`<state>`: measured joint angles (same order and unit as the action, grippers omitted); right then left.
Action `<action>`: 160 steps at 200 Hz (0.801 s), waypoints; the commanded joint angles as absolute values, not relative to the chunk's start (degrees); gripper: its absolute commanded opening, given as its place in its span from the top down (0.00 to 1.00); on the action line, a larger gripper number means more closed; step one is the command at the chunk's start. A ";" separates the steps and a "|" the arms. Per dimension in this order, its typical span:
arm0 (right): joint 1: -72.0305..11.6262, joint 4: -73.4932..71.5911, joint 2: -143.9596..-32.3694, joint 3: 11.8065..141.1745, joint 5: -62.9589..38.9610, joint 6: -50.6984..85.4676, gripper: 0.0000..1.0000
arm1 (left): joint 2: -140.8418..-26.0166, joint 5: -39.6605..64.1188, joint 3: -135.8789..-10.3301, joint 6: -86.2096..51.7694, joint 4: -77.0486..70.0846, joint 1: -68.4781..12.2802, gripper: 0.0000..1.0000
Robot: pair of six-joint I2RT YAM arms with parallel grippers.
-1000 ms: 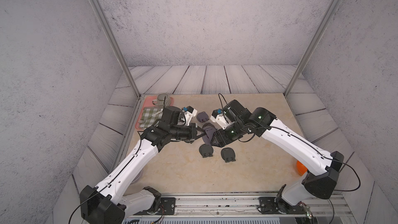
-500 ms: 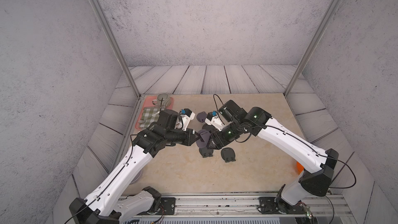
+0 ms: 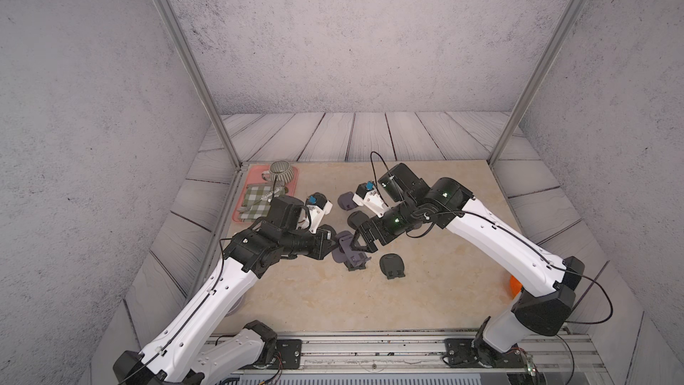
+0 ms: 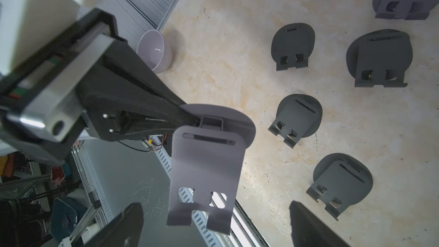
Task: Open the phone stand
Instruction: Pick up the phone stand at the center of the board.
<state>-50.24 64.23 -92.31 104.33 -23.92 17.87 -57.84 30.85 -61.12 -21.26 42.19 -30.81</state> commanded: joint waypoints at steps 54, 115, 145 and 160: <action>-52.34 63.78 -96.93 105.32 -20.53 16.86 0.01 | -55.60 32.27 -58.31 -23.03 39.68 -30.67 1.00; -54.20 61.70 -99.35 104.77 -20.22 17.85 0.02 | -54.45 32.36 -57.02 -24.68 38.58 -30.74 1.00; -54.58 60.71 -100.02 104.50 -19.95 18.33 0.03 | -54.13 32.31 -57.20 -25.13 38.67 -30.67 1.00; -54.58 60.09 -100.05 104.22 -19.82 18.54 0.06 | -53.81 32.34 -57.34 -25.48 38.59 -30.67 1.00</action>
<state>-54.28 61.06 -99.92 104.81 -20.82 17.98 -55.31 31.33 -57.14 -24.71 40.32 -30.81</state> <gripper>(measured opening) 0.964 0.042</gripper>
